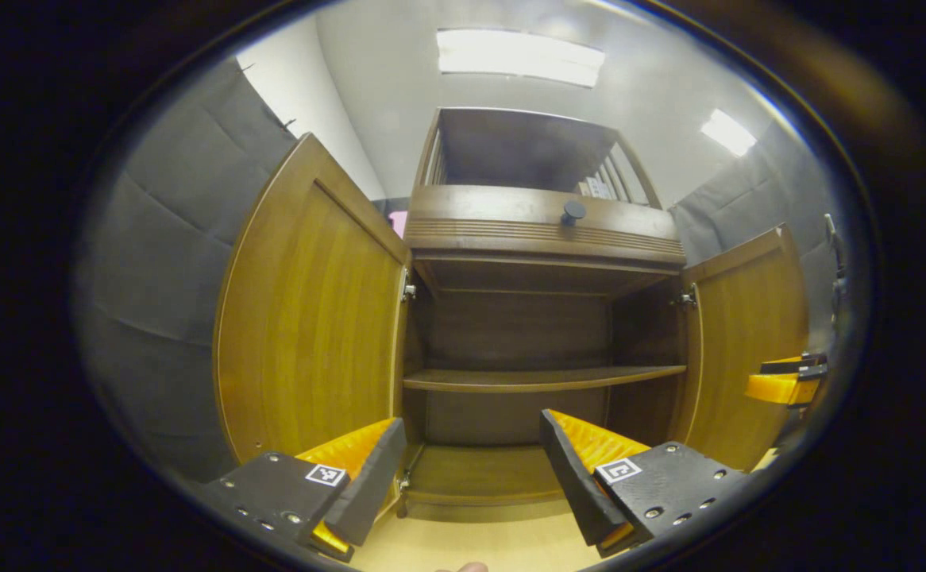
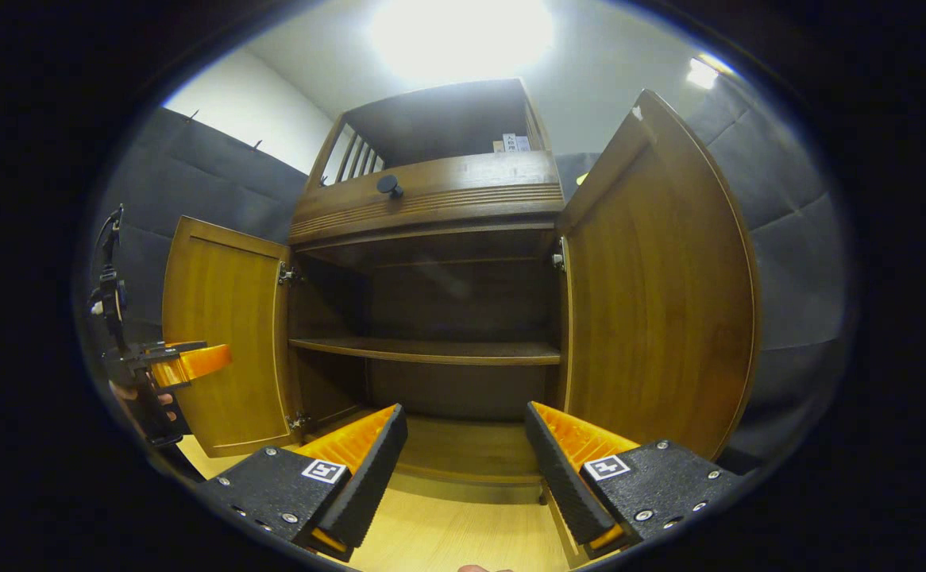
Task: Open the right door of the double-door shoe cabinet with the right hand, and open the left door with the left hand.
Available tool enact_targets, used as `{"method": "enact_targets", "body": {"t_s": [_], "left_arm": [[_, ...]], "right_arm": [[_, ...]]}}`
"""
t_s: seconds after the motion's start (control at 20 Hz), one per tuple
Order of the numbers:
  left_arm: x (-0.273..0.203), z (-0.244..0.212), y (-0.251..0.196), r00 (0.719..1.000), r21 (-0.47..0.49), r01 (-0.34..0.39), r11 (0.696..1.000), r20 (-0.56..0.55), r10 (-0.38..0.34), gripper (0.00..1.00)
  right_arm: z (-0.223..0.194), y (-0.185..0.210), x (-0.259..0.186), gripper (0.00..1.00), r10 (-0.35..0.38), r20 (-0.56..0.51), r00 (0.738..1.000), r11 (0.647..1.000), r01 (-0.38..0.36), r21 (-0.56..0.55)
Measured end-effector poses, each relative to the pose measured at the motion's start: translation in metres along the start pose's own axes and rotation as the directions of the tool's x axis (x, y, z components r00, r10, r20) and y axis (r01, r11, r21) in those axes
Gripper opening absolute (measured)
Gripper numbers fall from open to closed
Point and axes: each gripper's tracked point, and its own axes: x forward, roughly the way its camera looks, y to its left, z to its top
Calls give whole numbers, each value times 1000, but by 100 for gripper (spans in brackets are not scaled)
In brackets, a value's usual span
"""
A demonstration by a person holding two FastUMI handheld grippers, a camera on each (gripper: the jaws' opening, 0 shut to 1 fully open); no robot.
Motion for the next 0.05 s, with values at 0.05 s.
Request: {"method": "enact_targets", "body": {"t_s": [0.05], "left_arm": [[-1,0,-1,1000,8,-2,1000,2,2,100]], "right_arm": [[-1,1,0,93,0,-1,1000,1000,0,2]]}}
